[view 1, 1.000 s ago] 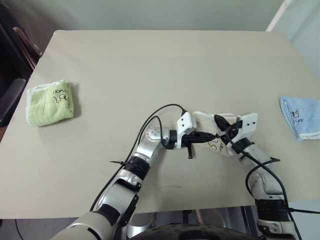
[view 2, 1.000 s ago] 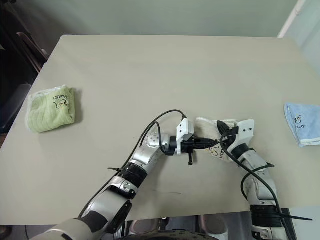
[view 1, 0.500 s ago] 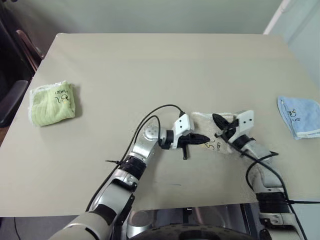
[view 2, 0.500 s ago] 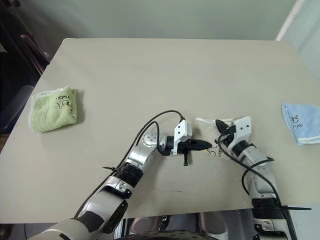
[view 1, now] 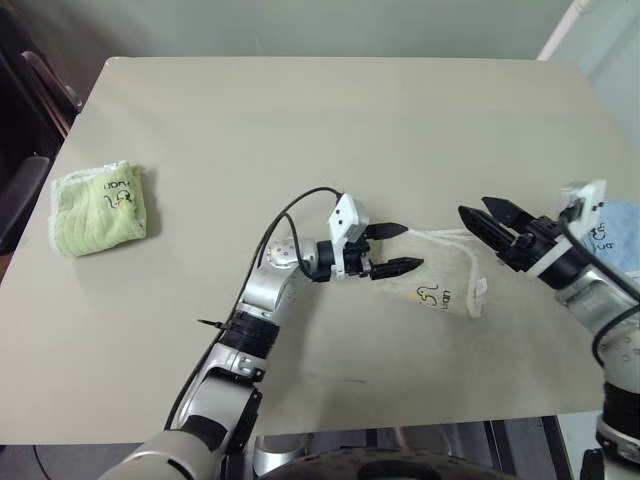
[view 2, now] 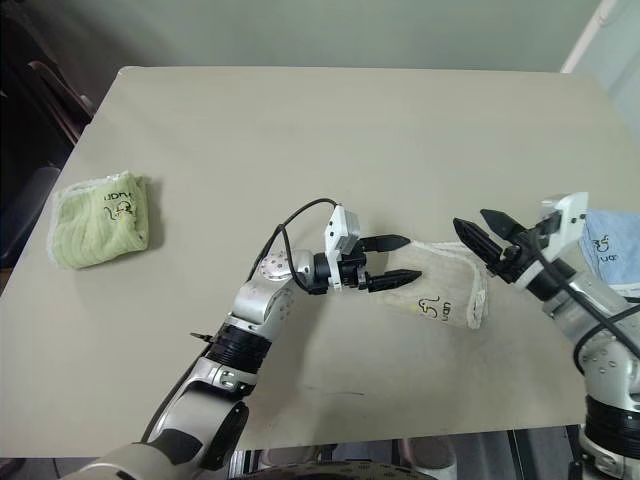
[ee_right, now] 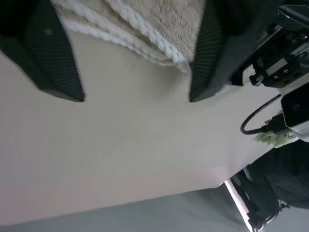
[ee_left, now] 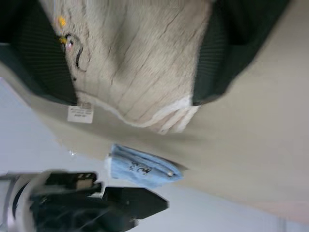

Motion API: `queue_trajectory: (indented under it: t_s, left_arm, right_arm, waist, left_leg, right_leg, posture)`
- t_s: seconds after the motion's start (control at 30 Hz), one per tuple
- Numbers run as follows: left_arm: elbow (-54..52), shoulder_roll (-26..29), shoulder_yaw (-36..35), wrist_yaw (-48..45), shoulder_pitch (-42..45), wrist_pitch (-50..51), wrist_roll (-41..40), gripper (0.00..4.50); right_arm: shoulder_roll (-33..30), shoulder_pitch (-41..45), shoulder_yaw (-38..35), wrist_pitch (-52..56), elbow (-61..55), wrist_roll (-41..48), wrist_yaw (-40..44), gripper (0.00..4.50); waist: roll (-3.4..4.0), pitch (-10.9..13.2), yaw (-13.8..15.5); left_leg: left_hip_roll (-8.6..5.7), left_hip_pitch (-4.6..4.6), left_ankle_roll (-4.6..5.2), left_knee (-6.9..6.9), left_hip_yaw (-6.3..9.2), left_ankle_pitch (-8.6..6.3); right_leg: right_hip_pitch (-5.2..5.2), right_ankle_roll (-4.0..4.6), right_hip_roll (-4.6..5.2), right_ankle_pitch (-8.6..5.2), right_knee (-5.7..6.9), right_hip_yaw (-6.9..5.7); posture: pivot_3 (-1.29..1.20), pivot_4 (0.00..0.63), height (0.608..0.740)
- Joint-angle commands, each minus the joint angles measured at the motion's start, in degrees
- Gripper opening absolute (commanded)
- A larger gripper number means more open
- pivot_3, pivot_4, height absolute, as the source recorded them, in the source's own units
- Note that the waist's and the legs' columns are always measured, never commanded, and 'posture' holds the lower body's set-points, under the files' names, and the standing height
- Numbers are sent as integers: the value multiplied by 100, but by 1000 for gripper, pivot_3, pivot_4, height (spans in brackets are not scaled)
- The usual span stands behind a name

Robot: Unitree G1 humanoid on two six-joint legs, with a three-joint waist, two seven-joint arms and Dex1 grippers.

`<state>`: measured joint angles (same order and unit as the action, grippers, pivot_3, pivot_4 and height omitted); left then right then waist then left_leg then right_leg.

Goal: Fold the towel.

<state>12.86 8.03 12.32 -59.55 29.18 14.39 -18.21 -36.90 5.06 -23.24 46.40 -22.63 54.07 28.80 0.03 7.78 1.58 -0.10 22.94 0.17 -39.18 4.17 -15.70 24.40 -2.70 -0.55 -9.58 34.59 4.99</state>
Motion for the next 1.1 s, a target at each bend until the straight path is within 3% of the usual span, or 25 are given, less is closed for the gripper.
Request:
queue_trajectory:
  t_s: [0.03,0.33,0.53,0.83,1.1]
  left_arm:
    - [-422,119,-79,18,-107,-22,-85,4500]
    - [-1108,668,-598,83,-676,21,-487,4500]
    - [-1359,1028,-732,266,-1005,69,-466,4500]
    - [-1635,986,-631,591,-1252,43,-414,4500]
    - [-1752,1020,-674,760,-1310,99,-458,4500]
  right_arm:
    - [-334,-76,-274,601,106,514,76,4460]
    - [-1048,-46,-252,1889,1058,1067,462,4460]
    - [-1271,88,148,1859,1687,529,950,4460]
    - [-1038,587,1055,1803,2303,-77,1547,4460]
    - [-833,1011,1415,2036,2460,-168,2029,4460]
  waist:
    - [0,0,-1]
    - [0,0,-7]
    - [1,0,-16]
    - [1,-1,-56]
    - [1,-2,-129]
  left_leg:
    - [0,0,0,0,-1,-2]
    - [1,-2,10,-2,-3,-9]
    - [0,-5,53,-7,-1,-34]
    - [1,-8,58,-20,-3,-35]
    - [16,-16,50,-32,-3,-31]
  right_leg:
    - [2,1,0,-2,2,0]
    - [13,12,-3,-15,31,2]
    - [18,24,-6,-7,42,2]
    - [16,47,-7,4,43,-1]
    - [16,97,-20,33,45,-6]
  posture:
    - [0,150,740]
    - [0,150,740]
    - [0,150,740]
    - [0,150,740]
    - [0,150,740]
